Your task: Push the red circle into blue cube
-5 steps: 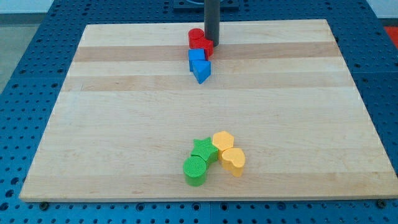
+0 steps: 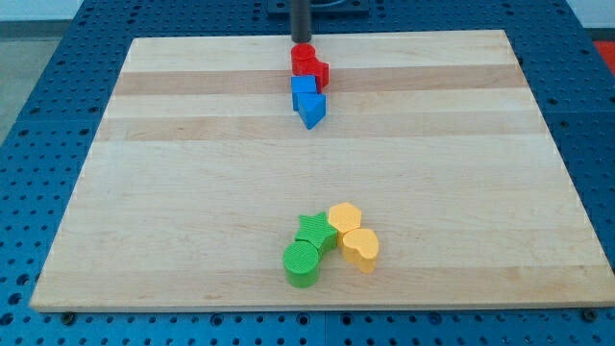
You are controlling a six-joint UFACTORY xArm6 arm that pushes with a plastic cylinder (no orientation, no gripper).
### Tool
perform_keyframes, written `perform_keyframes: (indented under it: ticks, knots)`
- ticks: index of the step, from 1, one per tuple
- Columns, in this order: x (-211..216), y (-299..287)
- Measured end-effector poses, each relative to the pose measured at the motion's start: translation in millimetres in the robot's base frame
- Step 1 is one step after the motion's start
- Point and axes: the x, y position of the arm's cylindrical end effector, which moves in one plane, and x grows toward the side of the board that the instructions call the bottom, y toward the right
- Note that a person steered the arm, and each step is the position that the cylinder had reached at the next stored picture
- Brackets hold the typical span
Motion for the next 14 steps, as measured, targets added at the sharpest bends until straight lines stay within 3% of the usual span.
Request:
perform_keyframes:
  ticks: [6, 9, 10, 11, 12, 14]
  knots:
    - [71.3, 8.9]
    - [131.3, 30.3]
    - [121.6, 27.6]
    - [72.4, 17.4]
    - [62.8, 17.3]
    - [58.5, 84.0]
